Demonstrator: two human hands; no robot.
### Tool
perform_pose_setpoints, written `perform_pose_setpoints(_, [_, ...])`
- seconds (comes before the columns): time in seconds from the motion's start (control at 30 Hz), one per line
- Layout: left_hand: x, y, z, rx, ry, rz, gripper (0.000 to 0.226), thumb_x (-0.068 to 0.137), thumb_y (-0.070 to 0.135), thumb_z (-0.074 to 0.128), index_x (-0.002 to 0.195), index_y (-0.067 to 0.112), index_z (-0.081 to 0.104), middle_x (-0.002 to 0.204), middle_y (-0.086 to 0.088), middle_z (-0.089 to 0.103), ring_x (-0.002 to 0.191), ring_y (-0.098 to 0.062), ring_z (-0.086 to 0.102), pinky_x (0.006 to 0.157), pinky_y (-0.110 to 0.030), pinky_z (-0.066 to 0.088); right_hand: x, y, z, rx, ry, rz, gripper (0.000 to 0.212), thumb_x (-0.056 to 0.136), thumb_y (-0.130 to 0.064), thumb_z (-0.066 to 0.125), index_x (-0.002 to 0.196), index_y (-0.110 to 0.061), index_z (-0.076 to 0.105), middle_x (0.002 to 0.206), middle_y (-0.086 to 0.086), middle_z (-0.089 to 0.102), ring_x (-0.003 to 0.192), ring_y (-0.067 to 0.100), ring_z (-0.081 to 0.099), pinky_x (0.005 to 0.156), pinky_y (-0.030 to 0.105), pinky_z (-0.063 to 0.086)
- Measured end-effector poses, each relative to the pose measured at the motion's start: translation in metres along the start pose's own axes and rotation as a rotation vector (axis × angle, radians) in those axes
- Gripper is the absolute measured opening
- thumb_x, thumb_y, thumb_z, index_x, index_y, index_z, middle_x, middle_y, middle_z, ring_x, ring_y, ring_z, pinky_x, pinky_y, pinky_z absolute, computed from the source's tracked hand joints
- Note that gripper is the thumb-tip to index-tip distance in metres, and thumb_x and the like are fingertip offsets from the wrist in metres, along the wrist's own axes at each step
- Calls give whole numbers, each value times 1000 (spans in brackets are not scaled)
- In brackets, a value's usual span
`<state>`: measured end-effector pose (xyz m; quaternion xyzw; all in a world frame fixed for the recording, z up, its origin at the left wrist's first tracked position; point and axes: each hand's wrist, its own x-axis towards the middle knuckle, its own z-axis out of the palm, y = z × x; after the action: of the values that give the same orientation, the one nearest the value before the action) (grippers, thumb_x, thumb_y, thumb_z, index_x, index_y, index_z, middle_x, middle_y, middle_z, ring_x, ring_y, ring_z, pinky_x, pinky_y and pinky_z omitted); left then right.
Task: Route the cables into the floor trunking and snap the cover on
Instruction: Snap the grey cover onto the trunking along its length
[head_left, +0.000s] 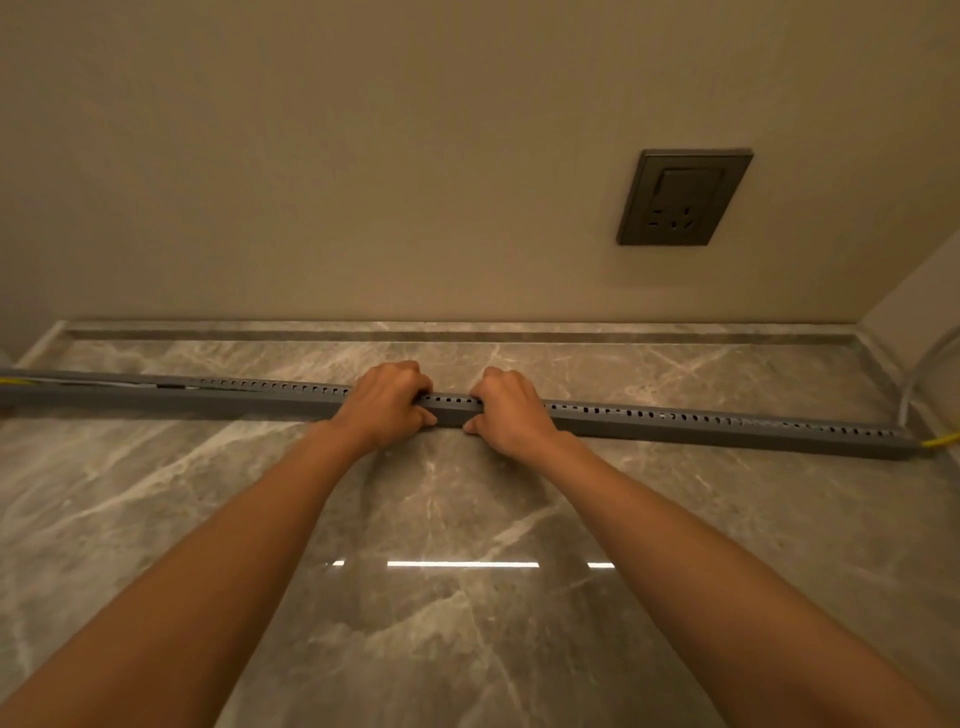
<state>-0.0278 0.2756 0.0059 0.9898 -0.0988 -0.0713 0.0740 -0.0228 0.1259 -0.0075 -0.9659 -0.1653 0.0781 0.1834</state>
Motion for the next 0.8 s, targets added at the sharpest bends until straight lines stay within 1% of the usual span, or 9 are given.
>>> perform_pose_setpoints(0.13, [-1, -2, -1, -59, -5, -12, 32, 84, 25, 67, 111, 8, 64, 112, -12, 61, 103, -28, 56, 85, -35, 43, 3, -1, -5, 9, -38, 26, 35, 82, -21, 69, 108, 1, 63, 117, 19, 58, 108, 34, 54, 88, 36, 46])
perform_pose_setpoints(0.27, [-4, -8, -3, -159, -54, -10, 34, 85, 20, 67, 116, 8, 62, 116, -14, 59, 108, -28, 54, 89, -35, 42, 7, -7, -5, 16, -97, 65, 31, 81, -20, 69, 104, 0, 65, 110, 18, 63, 101, 34, 59, 75, 33, 45])
perform_pose_setpoints(0.33, [-6, -18, -8, -185, -73, -6, 34, 86, 16, 66, 118, 7, 62, 117, -15, 60, 109, -28, 54, 92, -36, 43, 8, -13, -3, 29, -104, 77, 30, 80, -20, 70, 103, -1, 66, 108, 18, 65, 99, 33, 60, 76, 34, 47])
perform_pose_setpoints(0.43, [-10, -41, -15, -161, -87, -27, 32, 86, 18, 67, 115, 6, 63, 115, -15, 62, 107, -29, 56, 90, -38, 45, 10, -26, 2, 49, -94, 100, 30, 81, -21, 70, 102, -1, 66, 106, 17, 66, 98, 33, 61, 78, 35, 48])
perform_pose_setpoints(0.57, [-14, -73, -22, -134, -116, -46, 34, 85, 23, 68, 115, 8, 64, 114, -13, 64, 104, -27, 58, 86, -36, 47, 15, -47, 12, 84, -72, 128, 26, 82, -22, 69, 96, -1, 66, 103, 18, 66, 97, 33, 61, 71, 31, 40])
perform_pose_setpoints(0.63, [-14, -85, -23, -115, -134, -29, 33, 85, 24, 68, 114, 8, 64, 112, -13, 65, 101, -26, 58, 83, -36, 47, 18, -61, 17, 88, -59, 132, 25, 84, -22, 66, 101, -3, 65, 107, 17, 64, 99, 32, 59, 75, 32, 40])
perform_pose_setpoints(0.7, [-14, -93, -21, -98, -128, -1, 29, 84, 25, 68, 109, 9, 66, 109, -13, 65, 94, -25, 58, 76, -34, 45, 20, -75, 22, 107, -40, 144, 25, 87, -21, 62, 107, -6, 64, 111, 16, 63, 103, 32, 58, 84, 35, 43])
perform_pose_setpoints(0.73, [-13, -95, -20, -85, -118, 15, 28, 84, 25, 67, 107, 9, 66, 108, -13, 65, 94, -26, 58, 74, -34, 44, 21, -81, 25, 113, -22, 157, 25, 88, -21, 60, 109, -8, 64, 113, 15, 63, 105, 31, 57, 89, 36, 43])
perform_pose_setpoints(0.8, [-14, -96, -18, -53, -96, 50, 27, 85, 25, 65, 106, 8, 65, 108, -13, 63, 98, -28, 58, 75, -35, 45, 22, -90, 31, 103, 17, 191, 26, 89, -21, 59, 112, -10, 62, 115, 14, 62, 109, 31, 55, 95, 39, 40])
